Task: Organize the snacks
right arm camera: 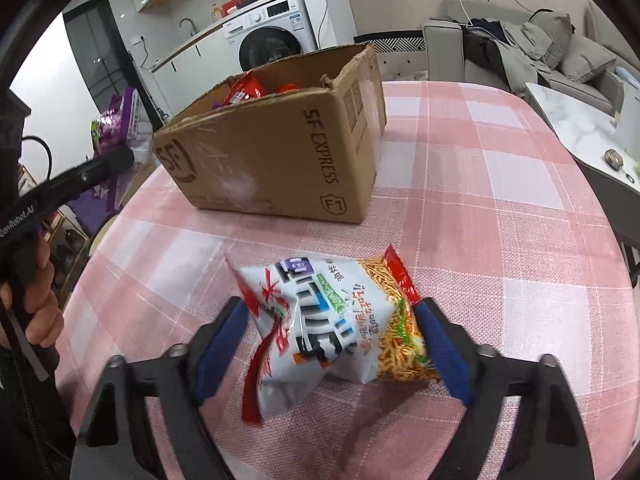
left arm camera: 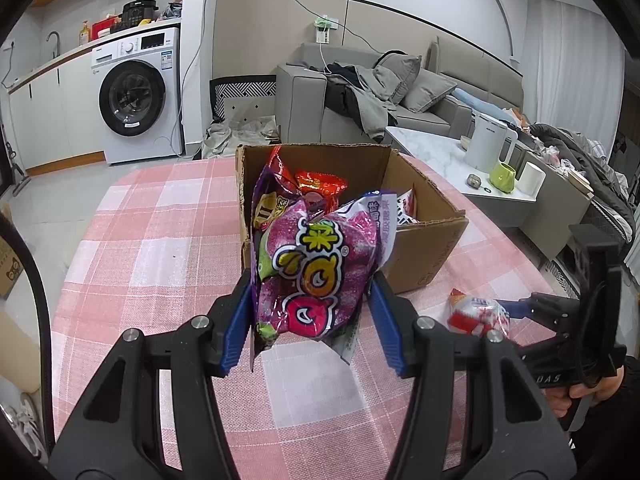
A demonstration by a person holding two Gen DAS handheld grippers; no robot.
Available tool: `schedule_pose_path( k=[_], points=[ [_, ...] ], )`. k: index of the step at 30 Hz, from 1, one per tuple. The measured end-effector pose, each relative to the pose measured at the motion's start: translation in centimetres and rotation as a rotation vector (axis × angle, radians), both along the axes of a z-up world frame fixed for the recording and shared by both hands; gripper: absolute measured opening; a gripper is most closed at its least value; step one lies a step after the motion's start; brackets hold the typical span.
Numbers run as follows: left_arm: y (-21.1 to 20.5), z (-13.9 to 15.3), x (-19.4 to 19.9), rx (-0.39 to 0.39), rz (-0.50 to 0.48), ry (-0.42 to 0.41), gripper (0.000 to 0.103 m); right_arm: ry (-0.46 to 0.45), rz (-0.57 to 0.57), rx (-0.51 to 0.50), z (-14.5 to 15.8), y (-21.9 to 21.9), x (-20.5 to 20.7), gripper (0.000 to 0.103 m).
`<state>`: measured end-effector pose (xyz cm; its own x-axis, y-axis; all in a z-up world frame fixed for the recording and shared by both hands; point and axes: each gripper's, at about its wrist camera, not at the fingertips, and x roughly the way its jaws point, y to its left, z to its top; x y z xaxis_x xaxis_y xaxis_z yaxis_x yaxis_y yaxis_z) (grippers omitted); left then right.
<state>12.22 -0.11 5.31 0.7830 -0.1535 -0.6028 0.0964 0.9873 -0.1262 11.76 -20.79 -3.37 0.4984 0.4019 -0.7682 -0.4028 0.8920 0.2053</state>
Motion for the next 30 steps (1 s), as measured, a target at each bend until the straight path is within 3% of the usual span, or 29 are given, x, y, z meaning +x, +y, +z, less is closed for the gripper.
schedule_pose_path(
  k=[7,16,24,30],
  points=[
    [0.0,-0.2,0.2,-0.003,-0.001,0.000,0.052,-0.045,0.027,0.043,1.5,0.1,-0.3,0.069],
    [0.0,0.7,1.4,-0.005,-0.008,-0.022,0.052,-0.191,0.072,0.093,7.6,1.5,-1.2,0.069],
    [-0.2,1.8,3.7,0.002,-0.010,-0.034,0.052,-0.256,0.059,0.139,10.5,2.7,1.7,0.069],
    [-0.7,2.1,6.1,0.021,-0.008,-0.039,0.052,-0.255,0.060,0.168,11.2,3.9,4.5,0.069]
  ],
)
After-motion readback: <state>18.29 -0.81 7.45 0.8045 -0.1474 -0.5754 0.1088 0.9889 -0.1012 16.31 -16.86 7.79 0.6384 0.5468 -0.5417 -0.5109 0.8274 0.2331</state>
